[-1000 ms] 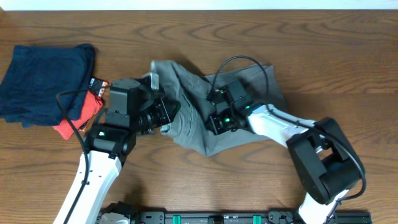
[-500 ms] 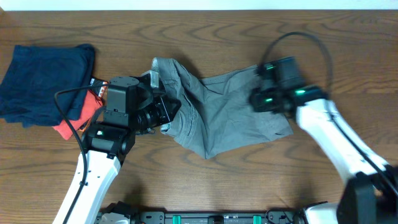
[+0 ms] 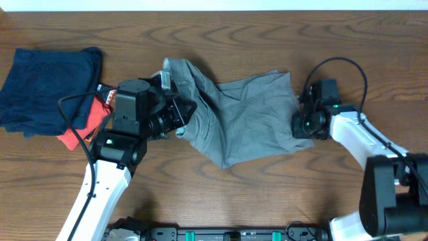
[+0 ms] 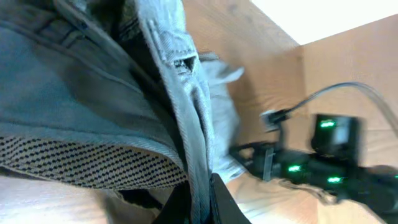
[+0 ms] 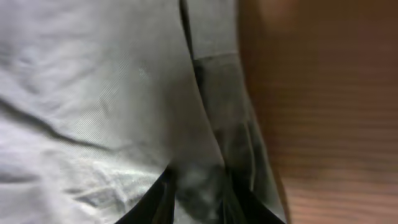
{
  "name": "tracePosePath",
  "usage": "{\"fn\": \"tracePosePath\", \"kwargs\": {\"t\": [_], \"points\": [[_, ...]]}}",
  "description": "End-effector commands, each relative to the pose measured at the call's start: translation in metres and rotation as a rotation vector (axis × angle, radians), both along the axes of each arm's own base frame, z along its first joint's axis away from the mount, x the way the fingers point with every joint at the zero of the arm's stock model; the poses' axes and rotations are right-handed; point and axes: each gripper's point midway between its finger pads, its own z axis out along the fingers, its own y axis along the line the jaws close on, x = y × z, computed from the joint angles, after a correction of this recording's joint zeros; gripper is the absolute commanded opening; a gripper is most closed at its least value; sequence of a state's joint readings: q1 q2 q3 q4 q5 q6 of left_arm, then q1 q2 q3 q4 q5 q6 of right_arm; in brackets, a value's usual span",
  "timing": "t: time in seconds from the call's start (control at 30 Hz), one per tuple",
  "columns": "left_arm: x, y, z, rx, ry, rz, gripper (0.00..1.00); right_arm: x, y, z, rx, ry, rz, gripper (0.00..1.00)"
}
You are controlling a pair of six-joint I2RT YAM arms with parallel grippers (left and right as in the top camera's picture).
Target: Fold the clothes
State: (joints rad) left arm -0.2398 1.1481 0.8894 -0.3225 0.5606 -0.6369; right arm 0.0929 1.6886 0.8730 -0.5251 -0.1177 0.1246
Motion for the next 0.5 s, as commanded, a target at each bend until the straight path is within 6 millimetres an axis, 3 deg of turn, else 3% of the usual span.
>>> {"fn": "tracePosePath", "kwargs": {"t": [0.0,0.2,0.47], "points": [[0.006,-0.016,0.029,-0.072,-0.052,-0.005,0.06,-0.022,0.014,-0.024,0.019,0.077,0.029,0.22],[0.011,-0.058,0.037,-0.123,-0.115,-0.095,0.06,-0.041,0.034,-0.033,0.022,0.140,0.035,0.18],[0.014,-0.115,-0.003,-0.147,-0.037,-0.191,0.06,-0.048,0.055,-0.033,0.025,0.147,0.054,0.19]]}}
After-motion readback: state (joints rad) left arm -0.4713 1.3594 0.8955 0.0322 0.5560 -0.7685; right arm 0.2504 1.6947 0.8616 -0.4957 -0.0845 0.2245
